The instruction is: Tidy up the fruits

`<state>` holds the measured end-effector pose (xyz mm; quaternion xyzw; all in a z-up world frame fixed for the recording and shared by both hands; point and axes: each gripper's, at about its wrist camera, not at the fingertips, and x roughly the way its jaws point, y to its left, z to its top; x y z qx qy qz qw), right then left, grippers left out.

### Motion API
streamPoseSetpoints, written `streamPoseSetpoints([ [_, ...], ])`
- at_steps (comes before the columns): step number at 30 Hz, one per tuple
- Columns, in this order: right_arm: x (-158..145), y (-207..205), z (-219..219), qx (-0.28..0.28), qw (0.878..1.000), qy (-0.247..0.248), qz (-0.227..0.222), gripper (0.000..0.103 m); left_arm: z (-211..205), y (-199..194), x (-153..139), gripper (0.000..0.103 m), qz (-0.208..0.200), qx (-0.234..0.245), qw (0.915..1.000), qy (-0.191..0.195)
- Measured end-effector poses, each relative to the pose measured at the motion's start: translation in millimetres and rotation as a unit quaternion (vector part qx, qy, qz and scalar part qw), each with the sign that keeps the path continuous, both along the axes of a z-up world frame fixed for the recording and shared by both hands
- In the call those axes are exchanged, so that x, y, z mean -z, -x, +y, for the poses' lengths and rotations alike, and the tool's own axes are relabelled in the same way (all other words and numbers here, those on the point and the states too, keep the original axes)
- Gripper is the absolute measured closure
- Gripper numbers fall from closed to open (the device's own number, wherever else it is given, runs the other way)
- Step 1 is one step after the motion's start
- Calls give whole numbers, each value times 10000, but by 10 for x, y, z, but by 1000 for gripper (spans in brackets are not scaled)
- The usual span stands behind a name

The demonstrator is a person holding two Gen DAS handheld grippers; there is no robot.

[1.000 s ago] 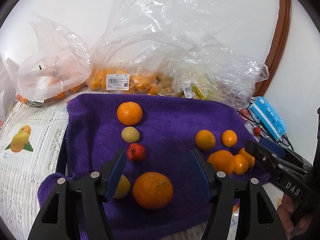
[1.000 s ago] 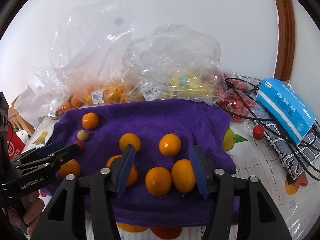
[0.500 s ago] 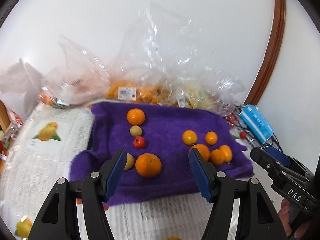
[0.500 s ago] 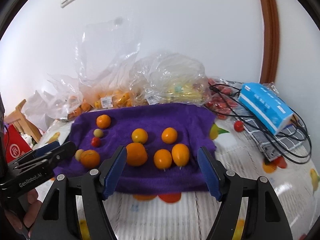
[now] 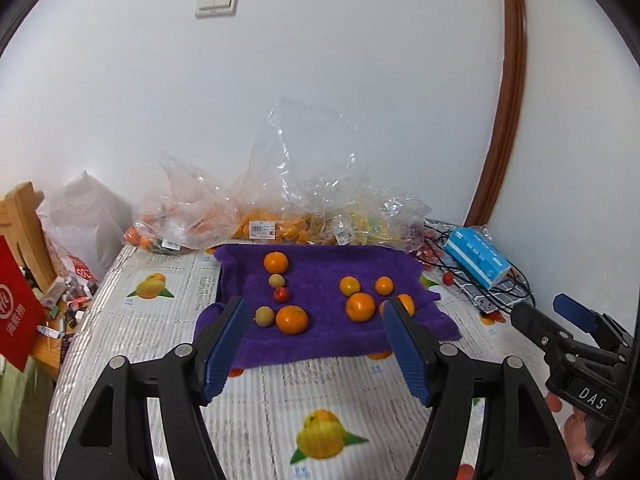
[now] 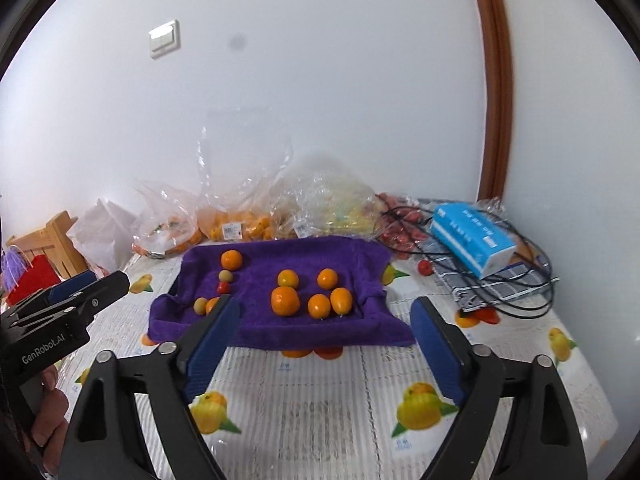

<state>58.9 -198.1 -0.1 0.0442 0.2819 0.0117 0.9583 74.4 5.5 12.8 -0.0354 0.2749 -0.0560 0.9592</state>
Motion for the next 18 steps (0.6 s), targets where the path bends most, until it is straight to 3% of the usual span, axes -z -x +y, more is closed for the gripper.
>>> streamPoseSetpoints([
  [7,-94,344,25,-37,10000,55,-25,10,-55,318,-90,26,11,-60,9998,-163],
  [18,-190,643,-20,-43,9999,-20,-115,10,-95,544,-173,25,-126,-241,9990,-356],
])
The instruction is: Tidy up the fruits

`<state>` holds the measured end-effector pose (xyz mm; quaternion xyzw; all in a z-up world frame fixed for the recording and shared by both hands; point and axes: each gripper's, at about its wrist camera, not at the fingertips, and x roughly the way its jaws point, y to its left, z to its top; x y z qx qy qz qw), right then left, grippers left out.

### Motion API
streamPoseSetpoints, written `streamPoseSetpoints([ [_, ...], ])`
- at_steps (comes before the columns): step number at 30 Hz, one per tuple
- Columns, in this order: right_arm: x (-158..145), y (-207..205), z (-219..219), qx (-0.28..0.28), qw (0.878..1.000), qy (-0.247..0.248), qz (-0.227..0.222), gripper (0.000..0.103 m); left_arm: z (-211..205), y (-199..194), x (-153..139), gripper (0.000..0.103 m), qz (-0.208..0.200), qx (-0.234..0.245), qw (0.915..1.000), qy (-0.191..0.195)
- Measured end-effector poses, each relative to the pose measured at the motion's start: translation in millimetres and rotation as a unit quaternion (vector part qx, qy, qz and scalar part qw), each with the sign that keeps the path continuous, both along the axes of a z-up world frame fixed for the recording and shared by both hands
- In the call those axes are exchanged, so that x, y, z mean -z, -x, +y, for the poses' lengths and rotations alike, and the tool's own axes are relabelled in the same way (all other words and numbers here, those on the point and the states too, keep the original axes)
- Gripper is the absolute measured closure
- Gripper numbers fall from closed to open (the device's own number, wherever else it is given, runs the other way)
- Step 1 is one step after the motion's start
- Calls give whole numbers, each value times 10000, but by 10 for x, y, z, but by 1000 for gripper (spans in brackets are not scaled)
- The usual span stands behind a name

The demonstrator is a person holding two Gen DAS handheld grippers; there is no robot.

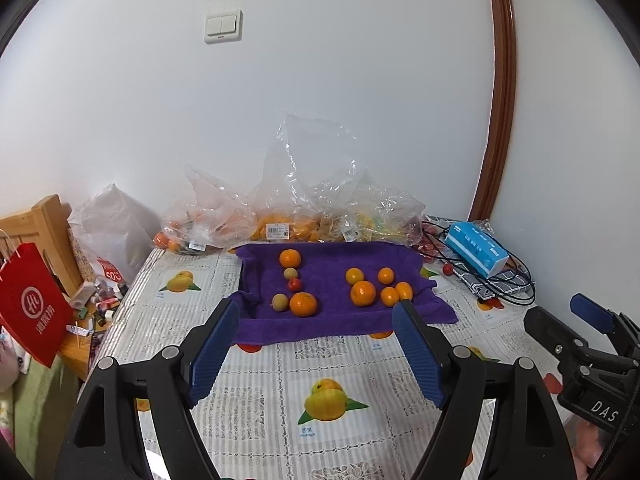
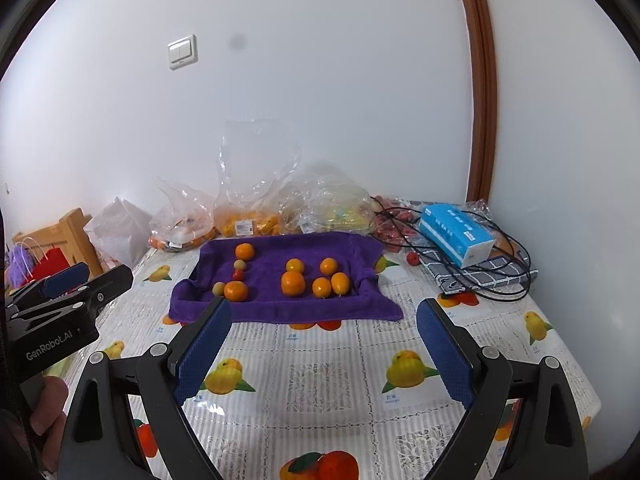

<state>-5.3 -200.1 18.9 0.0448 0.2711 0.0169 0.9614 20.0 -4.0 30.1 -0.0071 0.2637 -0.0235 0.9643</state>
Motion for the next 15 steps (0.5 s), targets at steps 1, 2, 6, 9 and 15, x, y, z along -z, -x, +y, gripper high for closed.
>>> streamPoseSetpoints([
  [1,-9,14,-4,6,10000,-6,-10,10,-1,9,-6,25,-13,-2,10000,-2],
  [2,-20,31,-8,12,10000,-10,-25,10,1,16,-12,25,-21,-3,10000,1],
  [6,-40,56,-10,32,10000,-16,-58,10,19,24,-15,25,-17,-19,10000,20],
  [9,-43,64,-13,24,10000,-5,-52,10,30,19,-9,25,1,-38,10000,15],
  [15,-36,73,-40,73,9999,-68,-23,10,67,14,-2,25,9,-55,10000,31],
])
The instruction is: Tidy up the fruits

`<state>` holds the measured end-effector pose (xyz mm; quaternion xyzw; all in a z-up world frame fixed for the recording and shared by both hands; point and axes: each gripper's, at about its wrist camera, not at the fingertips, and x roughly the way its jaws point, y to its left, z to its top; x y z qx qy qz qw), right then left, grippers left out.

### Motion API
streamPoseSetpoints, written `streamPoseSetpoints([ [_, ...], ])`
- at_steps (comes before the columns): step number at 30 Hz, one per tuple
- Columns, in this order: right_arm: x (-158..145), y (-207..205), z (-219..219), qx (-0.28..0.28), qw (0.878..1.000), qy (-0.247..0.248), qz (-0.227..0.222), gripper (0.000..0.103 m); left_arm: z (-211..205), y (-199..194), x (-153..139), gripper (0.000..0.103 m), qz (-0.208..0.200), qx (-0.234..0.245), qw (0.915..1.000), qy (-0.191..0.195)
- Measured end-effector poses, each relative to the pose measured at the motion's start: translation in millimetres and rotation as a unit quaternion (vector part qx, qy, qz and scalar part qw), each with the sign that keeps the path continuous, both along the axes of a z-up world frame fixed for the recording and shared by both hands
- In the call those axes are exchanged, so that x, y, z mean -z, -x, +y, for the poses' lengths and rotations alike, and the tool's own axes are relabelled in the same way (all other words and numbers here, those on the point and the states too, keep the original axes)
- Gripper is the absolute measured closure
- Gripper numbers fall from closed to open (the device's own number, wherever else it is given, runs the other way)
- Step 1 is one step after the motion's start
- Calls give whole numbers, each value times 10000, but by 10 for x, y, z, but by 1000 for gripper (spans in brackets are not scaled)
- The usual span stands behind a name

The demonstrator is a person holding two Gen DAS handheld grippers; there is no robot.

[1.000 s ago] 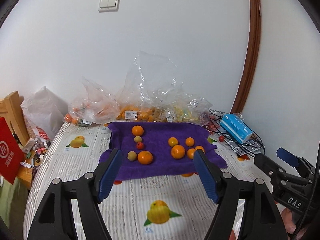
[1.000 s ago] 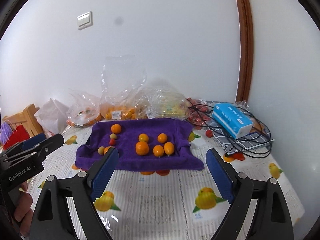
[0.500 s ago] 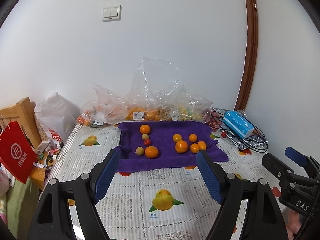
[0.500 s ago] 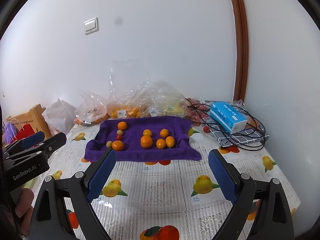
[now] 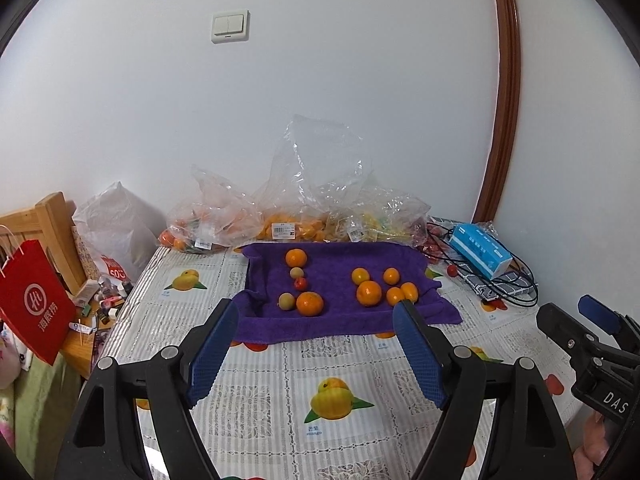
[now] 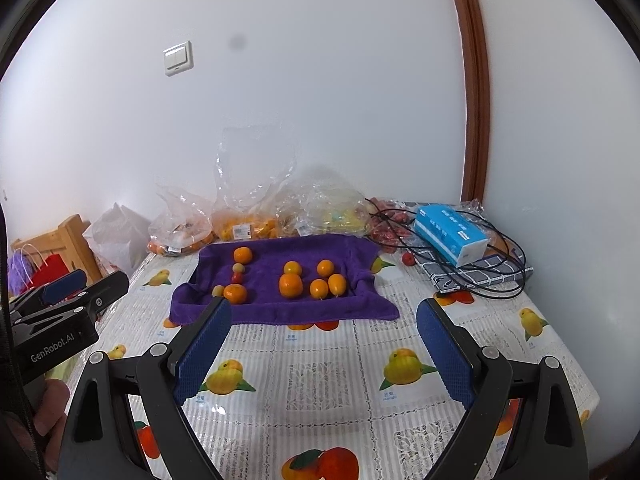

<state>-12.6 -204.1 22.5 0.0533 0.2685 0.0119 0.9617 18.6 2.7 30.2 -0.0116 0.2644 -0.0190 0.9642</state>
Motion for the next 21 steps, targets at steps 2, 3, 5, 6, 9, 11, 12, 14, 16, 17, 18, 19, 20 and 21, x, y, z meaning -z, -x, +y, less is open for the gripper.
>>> streamPoseSetpoints([
  [2,1,-7,-12,19,10000,-35,12,10,13,-1,-2,25,-6,0,10000,11],
  [3,5,-10,-17,15,10000,-55,10,10,17,-2,-2,25,-8,-6,10000,15],
  [5,9,-9,-18,13,10000,-65,12,10,21,-4,1,25,1,-5,10000,15],
  [6,9,-8,-18,21,10000,-54,9,10,24,-8,0,25,2,-8,10000,14],
  [9,13,-17,-16,37,10000,-25,3,10,33,-7,4,25,-2,-9,10000,19],
  [11,12,-17,-16,32,10000,-26,3,10,34,-9,7,25,7,-23,10000,21],
  [12,11,-16,-15,33,10000,-20,3,10,35,-10,10,25,12,-23,10000,27],
  [14,12,-21,-13,36,10000,3,-1,10,39,-12,13,25,13,-24,10000,34],
  [16,13,-22,-5,38,10000,14,-6,10,38,-9,14,25,8,-19,10000,34],
  [17,13,-22,-4,40,10000,14,-5,10,41,-11,14,25,8,-17,10000,33],
  [18,13,-21,-4,41,10000,14,-7,10,39,-12,15,25,8,-20,10000,30],
  [19,12,-22,-4,42,10000,16,-9,10,36,-12,16,25,6,-17,10000,28],
  [20,13,-21,-4,43,10000,13,-7,10,37,-12,16,25,6,-21,10000,30],
  [21,12,-22,-4,42,10000,11,-6,10,35,-13,16,25,7,-25,10000,26],
])
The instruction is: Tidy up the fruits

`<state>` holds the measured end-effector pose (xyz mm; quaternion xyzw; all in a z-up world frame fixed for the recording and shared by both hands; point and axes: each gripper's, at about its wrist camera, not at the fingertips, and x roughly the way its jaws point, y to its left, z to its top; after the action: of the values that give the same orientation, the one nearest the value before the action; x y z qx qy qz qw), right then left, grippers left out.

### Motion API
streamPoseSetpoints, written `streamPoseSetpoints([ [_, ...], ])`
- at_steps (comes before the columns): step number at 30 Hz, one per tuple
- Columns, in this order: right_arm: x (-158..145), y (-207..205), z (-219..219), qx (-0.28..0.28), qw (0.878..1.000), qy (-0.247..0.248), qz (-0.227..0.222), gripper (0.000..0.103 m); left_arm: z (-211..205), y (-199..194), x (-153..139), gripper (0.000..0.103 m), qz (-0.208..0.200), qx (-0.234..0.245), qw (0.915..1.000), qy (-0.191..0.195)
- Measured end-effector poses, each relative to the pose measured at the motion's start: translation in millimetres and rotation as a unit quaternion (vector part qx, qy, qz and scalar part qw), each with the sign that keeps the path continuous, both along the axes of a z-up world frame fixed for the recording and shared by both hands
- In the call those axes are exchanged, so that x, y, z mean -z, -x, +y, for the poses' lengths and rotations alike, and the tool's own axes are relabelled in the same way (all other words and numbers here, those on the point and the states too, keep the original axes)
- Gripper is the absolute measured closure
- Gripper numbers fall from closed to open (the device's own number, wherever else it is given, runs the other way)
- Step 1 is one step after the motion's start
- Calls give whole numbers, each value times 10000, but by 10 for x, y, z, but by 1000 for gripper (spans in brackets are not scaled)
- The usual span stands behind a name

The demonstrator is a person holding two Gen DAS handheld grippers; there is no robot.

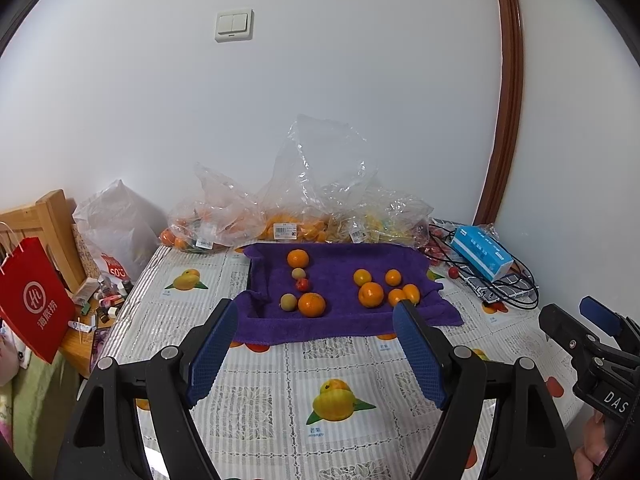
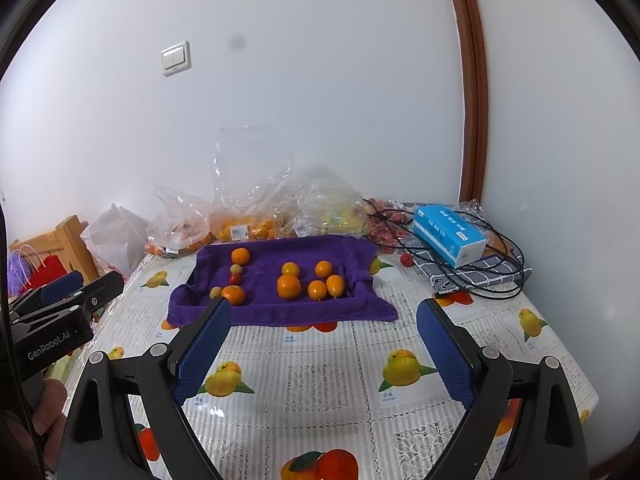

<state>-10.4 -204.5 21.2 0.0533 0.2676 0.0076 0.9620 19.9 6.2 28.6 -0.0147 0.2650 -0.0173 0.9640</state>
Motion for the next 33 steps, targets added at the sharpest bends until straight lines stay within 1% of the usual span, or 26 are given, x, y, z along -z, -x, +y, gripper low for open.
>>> streamPoseSetpoints([
  [33,-8,-18,42,-16,10000,26,-8,10,17,-1,-1,25,-4,9,10000,14],
])
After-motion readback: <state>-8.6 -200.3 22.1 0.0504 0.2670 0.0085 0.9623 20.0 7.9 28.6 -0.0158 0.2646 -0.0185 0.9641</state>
